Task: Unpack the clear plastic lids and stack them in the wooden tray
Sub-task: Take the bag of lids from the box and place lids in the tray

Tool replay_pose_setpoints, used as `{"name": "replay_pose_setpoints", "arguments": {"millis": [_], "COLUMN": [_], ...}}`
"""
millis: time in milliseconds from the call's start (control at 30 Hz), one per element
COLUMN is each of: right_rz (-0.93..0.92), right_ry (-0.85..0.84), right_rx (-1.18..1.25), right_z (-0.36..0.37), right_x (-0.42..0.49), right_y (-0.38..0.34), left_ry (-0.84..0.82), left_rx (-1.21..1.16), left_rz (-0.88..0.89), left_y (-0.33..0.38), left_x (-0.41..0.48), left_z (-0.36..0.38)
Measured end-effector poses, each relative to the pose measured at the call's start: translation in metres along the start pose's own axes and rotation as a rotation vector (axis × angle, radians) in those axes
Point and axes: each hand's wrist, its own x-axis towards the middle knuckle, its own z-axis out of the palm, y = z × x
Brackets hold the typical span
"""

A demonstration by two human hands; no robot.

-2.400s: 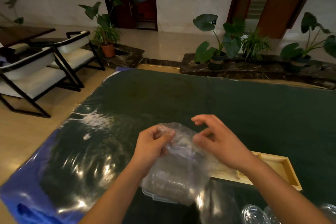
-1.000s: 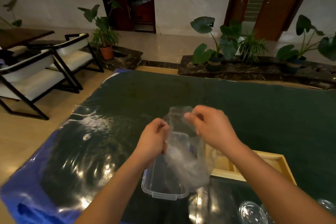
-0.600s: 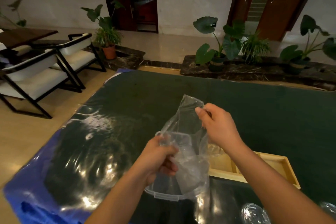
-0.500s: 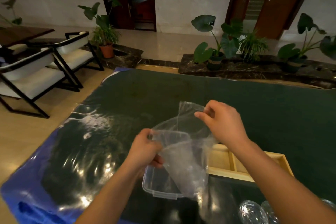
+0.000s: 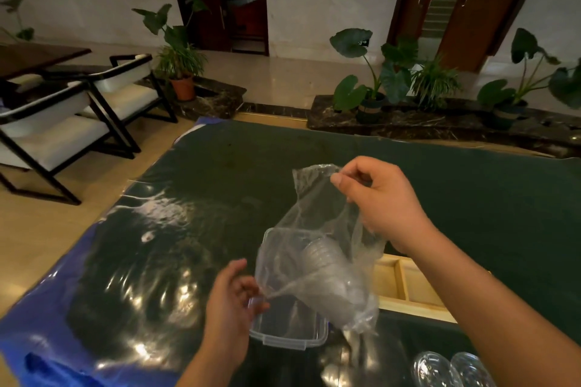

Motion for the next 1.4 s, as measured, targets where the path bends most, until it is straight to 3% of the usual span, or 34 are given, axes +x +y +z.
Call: {"name": "replay_pose_setpoints", "arguments": {"millis": [167,333,400,600,733,833,933,1000,1067,1100,1167,1400], "right_rz": [-0.011,0.042,0.068,0.051,-0.039,-0.264,-0.656,-0.739,-0.500,-0.406,-0.327,-0.228], "right_ry": [-0.026,-0.059,-0.046,0.118,0.086,0.204,0.321,0.088,-0.327,-0.444,-0.542,-0.721], "right_rx": [0.340,0.563,0.562,0.174,-0.194,-0.587,-0.668,-0.668,-0.821,-0.909,-1.013,-0.980], "right_z": [-0.008,-0.017,-0.019,-0.039,-0.047,-0.051,-0.051,-0.045,-0.038,-0.036,-0.040,-0.040], "right_x": [-0.006,-0.008,-0.012,-0.023,-0.038,-0.050,-0.061,-0.066,-0.066,-0.065,-0.064,-0.062], "right_y": [-0.038,-0.045,-0.036,-0.012,-0.008,-0.008,-0.018,-0.028,-0.037,-0.036,-0.034,-0.028], "left_ry": [-0.076,-0.463,-0.535,-0.627,-0.646,-0.757,-0.837,-0.809,-0.740,-0.700,-0.658,-0.572], "left_rx": [0.017,-0.295,-0.378,-0.348,-0.374,-0.331,-0.290,-0.292,-0.266,-0.232,-0.195,-0.153], "left_rz": [-0.372,-0.428,-0.518,-0.539,-0.518,-0.480,-0.448,-0.469,-0.448,-0.446,-0.444,-0.478], "left_y": [-0.062,-0.059,-0.055,-0.050,-0.045,-0.035,-0.032,-0.035,-0.037,-0.037,-0.032,-0.019], "left_x": [0.012,0.021,0.025,0.043,0.054,0.058,0.065,0.069,0.073,0.073,0.073,0.068], "left_z": [0.023,0.044,0.048,0.033,0.024,0.022,0.020,0.020,0.019,0.016,0.009,0.004]}}
